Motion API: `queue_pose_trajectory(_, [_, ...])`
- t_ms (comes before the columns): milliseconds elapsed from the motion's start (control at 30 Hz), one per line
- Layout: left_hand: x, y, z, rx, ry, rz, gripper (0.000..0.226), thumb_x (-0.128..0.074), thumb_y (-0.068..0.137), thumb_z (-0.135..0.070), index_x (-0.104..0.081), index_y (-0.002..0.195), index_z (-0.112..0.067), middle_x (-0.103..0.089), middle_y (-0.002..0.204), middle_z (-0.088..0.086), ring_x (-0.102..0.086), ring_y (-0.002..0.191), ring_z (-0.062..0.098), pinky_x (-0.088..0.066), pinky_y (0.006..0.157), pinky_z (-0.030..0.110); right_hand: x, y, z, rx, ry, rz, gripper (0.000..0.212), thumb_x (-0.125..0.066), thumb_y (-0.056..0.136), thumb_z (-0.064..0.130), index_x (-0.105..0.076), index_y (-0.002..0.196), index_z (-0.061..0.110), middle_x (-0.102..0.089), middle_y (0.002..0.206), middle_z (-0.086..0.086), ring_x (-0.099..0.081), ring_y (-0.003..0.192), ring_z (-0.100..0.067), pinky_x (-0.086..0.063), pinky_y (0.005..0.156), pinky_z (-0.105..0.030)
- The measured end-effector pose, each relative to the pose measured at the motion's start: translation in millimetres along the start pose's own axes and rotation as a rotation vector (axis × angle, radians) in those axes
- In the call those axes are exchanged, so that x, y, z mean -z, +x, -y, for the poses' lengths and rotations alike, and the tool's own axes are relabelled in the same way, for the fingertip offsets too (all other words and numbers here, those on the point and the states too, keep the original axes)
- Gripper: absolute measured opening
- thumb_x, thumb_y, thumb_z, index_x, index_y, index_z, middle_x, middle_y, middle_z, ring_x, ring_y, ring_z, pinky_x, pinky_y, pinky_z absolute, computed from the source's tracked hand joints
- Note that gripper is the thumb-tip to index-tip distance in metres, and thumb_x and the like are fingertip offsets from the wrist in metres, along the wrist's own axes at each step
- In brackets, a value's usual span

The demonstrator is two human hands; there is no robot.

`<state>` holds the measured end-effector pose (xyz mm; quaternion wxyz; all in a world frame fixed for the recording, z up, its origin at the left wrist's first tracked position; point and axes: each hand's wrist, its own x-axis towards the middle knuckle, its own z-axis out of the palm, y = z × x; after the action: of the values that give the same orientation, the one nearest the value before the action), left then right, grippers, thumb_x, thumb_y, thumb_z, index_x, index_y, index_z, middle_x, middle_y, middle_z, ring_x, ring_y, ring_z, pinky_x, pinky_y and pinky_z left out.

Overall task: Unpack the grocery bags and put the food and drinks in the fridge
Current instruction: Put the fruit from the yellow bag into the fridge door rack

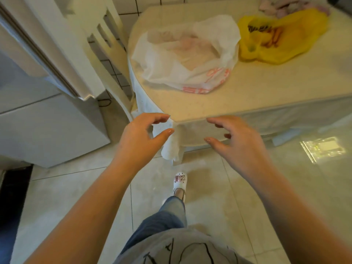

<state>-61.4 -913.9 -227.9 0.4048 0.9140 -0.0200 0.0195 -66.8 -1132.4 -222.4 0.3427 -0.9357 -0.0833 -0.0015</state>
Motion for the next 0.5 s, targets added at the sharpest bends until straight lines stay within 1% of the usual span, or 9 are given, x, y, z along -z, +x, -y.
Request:
queue_pose_trajectory(67, [-14,31,-4,-0.024,-0.006,0.025,0.028,-0.065,0.083,-0.039,-0.058,0.109,-0.039,-0.053,0.1,-0.029,-0.05,0.096,-0.01,-0.034,0.081,0.007,9,24,-16,-0.003,0.002,-0.012,0.043,-0.069,0.082,0.028,-0.057,0.123,0.028,-0.055,0.12,0.01,-0.051,0.11,-0.004,-0.047,0.09,-0.03])
queue_pose_trajectory(133, [-25,64,-9,-0.034,-0.016,0.053,0.029,-0.064,0.083,-0.04,-0.059,0.111,-0.036,-0.055,0.104,-0.026,-0.049,0.095,-0.014,-0.034,0.079,0.006,18,52,-30,0.01,0.002,-0.047,0.043,-0.071,0.08,0.025,-0.059,0.122,0.024,-0.056,0.117,0.007,-0.052,0.108,-0.005,-0.047,0.09,-0.03])
queue_pose_trajectory(200, [-36,105,-18,-0.043,-0.028,0.07,0.031,-0.065,0.083,-0.039,-0.06,0.112,-0.033,-0.057,0.106,-0.022,-0.05,0.096,-0.011,-0.034,0.077,0.002,30,87,-43,0.005,-0.016,-0.086,0.043,-0.073,0.079,0.022,-0.06,0.12,0.021,-0.058,0.116,0.004,-0.054,0.107,-0.009,-0.048,0.089,-0.031])
queue_pose_trajectory(267, [-45,147,-30,-0.072,-0.031,0.088,0.031,-0.066,0.083,-0.036,-0.061,0.113,-0.03,-0.057,0.105,-0.019,-0.05,0.097,-0.007,-0.033,0.077,-0.001,45,124,-55,0.008,-0.045,-0.117,0.044,-0.074,0.077,0.021,-0.061,0.12,0.02,-0.059,0.115,0.001,-0.056,0.105,-0.014,-0.049,0.087,-0.035])
queue_pose_trajectory(300, [-48,164,-35,-0.091,-0.025,0.097,0.031,-0.066,0.083,-0.036,-0.061,0.113,-0.03,-0.057,0.104,-0.019,-0.05,0.098,-0.006,-0.033,0.077,0.0,51,138,-59,0.004,-0.059,-0.125,0.045,-0.074,0.077,0.022,-0.061,0.119,0.02,-0.06,0.114,0.0,-0.057,0.105,-0.014,-0.05,0.085,-0.036])
queue_pose_trajectory(400, [-61,222,-53,-0.131,-0.027,0.138,0.029,-0.066,0.083,-0.036,-0.061,0.111,-0.031,-0.055,0.103,-0.022,-0.05,0.095,-0.007,-0.034,0.08,0.007,72,183,-77,-0.052,-0.068,-0.165,0.044,-0.073,0.078,0.022,-0.061,0.12,0.022,-0.059,0.116,0.002,-0.057,0.105,-0.013,-0.05,0.085,-0.037])
queue_pose_trajectory(500, [-75,266,-68,-0.187,-0.049,0.184,0.027,-0.065,0.083,-0.035,-0.061,0.11,-0.031,-0.054,0.101,-0.024,-0.048,0.089,-0.012,-0.031,0.079,0.001,87,214,-94,-0.086,-0.056,-0.196,0.043,-0.073,0.078,0.023,-0.062,0.119,0.023,-0.06,0.118,0.002,-0.058,0.105,-0.014,-0.05,0.086,-0.038])
